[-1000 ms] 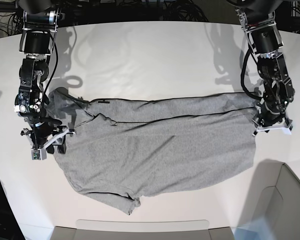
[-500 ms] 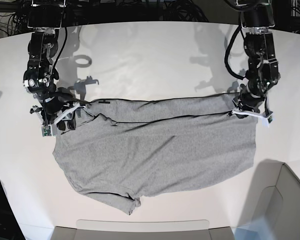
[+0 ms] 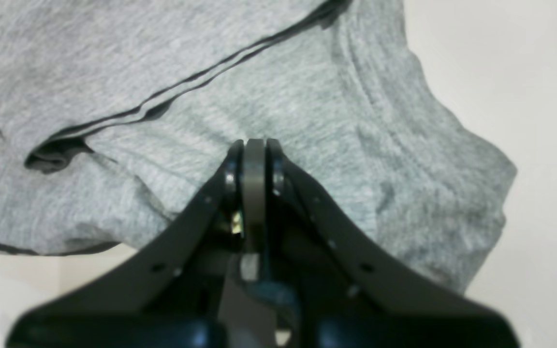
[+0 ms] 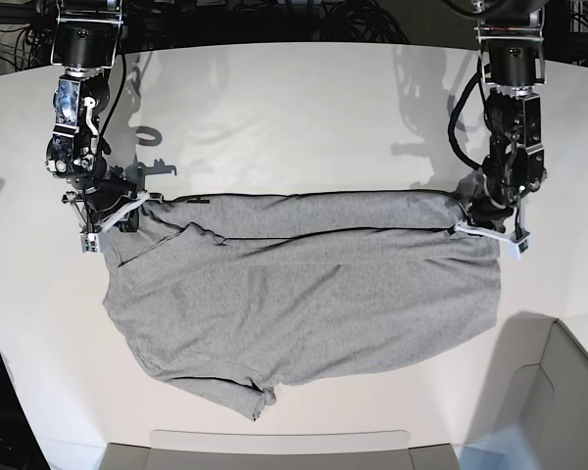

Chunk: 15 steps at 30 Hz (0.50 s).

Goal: Fold the T-shirt properly
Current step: 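Regrasp the folded edge with both grippers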

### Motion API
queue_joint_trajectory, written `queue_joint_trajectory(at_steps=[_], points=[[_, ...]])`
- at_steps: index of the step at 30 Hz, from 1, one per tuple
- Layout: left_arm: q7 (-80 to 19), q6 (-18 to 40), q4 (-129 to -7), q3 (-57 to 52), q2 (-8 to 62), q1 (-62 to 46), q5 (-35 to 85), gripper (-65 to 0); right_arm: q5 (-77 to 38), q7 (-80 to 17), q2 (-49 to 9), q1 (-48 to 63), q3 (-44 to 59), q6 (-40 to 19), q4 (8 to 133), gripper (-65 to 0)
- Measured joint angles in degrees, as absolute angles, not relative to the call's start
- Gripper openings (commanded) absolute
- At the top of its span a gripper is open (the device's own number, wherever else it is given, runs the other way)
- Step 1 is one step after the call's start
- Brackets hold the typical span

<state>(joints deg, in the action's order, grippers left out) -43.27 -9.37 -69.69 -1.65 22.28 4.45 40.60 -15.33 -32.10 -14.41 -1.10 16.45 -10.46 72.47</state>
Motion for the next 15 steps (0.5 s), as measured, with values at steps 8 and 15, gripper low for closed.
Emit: queue_joint_trajectory(at_steps=[8,15], points=[[-42.7,-8.9,-69.5,-1.5,23.7,3.6,41.4,-65.0,-15.4,-32.1,-16.5,-0.4,16.5,-10.7,72.7,-64.1],[-41.2,-8.1,-69.9,-1.5,23.9,1.7,41.6,-65.0,-15.1,-31.7,-16.5,4.4,16.6,-10.1,77.7,-64.0]])
